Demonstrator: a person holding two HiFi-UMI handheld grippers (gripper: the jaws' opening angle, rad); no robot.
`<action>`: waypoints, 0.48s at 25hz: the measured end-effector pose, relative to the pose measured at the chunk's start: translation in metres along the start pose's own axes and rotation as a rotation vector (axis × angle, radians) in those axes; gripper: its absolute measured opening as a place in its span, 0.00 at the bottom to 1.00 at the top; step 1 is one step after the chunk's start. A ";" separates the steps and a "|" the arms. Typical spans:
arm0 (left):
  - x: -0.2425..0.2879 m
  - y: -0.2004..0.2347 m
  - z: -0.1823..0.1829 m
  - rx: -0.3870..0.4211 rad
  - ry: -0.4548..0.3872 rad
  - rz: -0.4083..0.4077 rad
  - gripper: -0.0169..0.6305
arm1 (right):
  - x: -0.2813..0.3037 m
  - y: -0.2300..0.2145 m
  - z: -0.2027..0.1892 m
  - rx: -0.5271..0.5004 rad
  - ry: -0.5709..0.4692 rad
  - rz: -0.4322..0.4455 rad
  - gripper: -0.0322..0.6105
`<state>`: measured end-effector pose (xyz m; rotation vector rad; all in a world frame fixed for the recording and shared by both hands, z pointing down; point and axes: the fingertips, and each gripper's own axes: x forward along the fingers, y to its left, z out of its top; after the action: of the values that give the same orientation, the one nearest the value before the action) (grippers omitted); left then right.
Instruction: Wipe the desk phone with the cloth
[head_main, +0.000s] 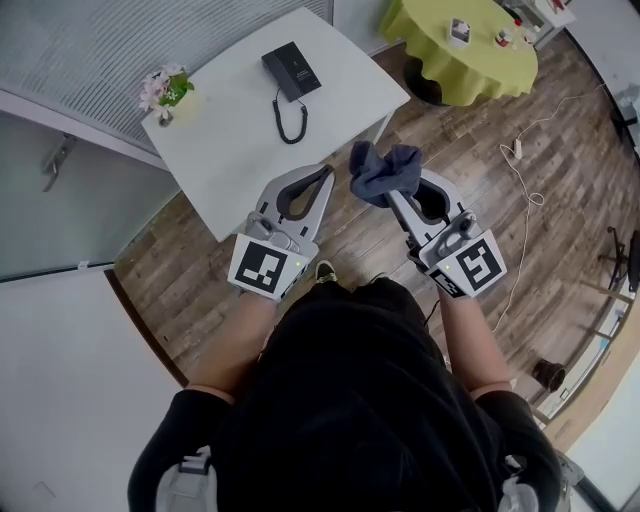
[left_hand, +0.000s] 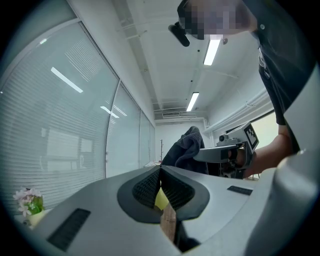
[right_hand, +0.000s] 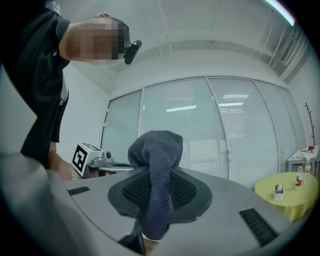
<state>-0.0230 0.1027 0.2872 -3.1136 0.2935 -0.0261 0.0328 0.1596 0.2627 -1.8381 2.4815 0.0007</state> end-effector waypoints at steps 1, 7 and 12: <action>0.003 0.005 -0.001 -0.002 0.002 0.005 0.04 | 0.005 -0.004 0.000 0.000 0.001 0.004 0.19; 0.026 0.030 -0.006 -0.001 0.005 0.060 0.04 | 0.029 -0.035 -0.007 0.000 0.001 0.053 0.19; 0.061 0.053 -0.010 0.011 0.016 0.139 0.04 | 0.051 -0.078 -0.011 0.009 -0.004 0.133 0.19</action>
<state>0.0264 0.0388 0.2973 -3.0752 0.5074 -0.0508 0.0920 0.0876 0.2736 -1.6643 2.5911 -0.0008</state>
